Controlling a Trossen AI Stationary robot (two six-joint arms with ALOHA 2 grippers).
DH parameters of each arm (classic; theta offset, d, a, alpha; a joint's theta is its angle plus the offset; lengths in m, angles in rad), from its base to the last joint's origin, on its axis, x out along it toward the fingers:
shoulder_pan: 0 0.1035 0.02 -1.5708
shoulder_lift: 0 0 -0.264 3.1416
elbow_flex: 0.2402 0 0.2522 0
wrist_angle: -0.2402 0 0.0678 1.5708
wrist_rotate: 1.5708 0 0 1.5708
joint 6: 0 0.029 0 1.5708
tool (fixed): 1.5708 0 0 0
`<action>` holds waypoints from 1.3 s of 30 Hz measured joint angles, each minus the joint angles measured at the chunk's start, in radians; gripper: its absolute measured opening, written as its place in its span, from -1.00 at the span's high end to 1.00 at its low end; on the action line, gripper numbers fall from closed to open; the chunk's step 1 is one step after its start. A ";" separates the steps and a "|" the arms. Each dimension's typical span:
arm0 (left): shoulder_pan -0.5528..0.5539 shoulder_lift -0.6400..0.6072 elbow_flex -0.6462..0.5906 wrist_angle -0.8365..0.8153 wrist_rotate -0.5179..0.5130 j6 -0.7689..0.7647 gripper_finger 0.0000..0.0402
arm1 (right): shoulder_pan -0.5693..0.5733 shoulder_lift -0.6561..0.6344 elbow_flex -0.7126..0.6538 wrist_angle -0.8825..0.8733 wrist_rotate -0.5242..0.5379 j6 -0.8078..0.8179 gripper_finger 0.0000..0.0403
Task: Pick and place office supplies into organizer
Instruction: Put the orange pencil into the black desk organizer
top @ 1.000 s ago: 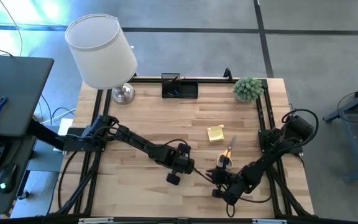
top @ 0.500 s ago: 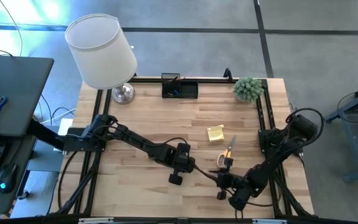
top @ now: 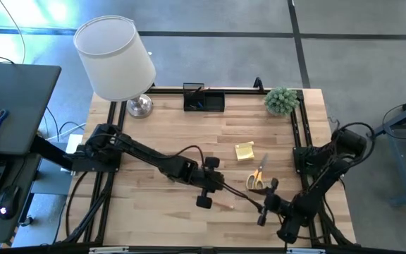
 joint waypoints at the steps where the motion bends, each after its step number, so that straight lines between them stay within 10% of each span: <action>1: 0.000 -0.002 0.000 -0.004 0.000 0.007 0.99 | 0.007 0.000 -0.023 0.010 0.002 0.046 0.23; 5: 0.000 -0.003 0.000 -0.049 0.017 0.016 1.00 | 0.014 0.007 -0.128 0.232 -0.036 0.109 0.14; 12: -0.017 0.017 -0.002 -0.094 0.126 -0.011 1.00 | -0.046 0.245 -0.083 0.939 -0.217 -0.517 0.10; 29: -0.062 0.014 0.000 -0.155 0.116 -0.115 1.00 | -0.098 0.516 0.169 0.836 -0.270 -0.556 0.24; 39: -0.082 0.014 0.000 -0.161 0.119 -0.115 1.00 | -0.137 0.510 0.169 0.775 -0.376 -0.534 0.90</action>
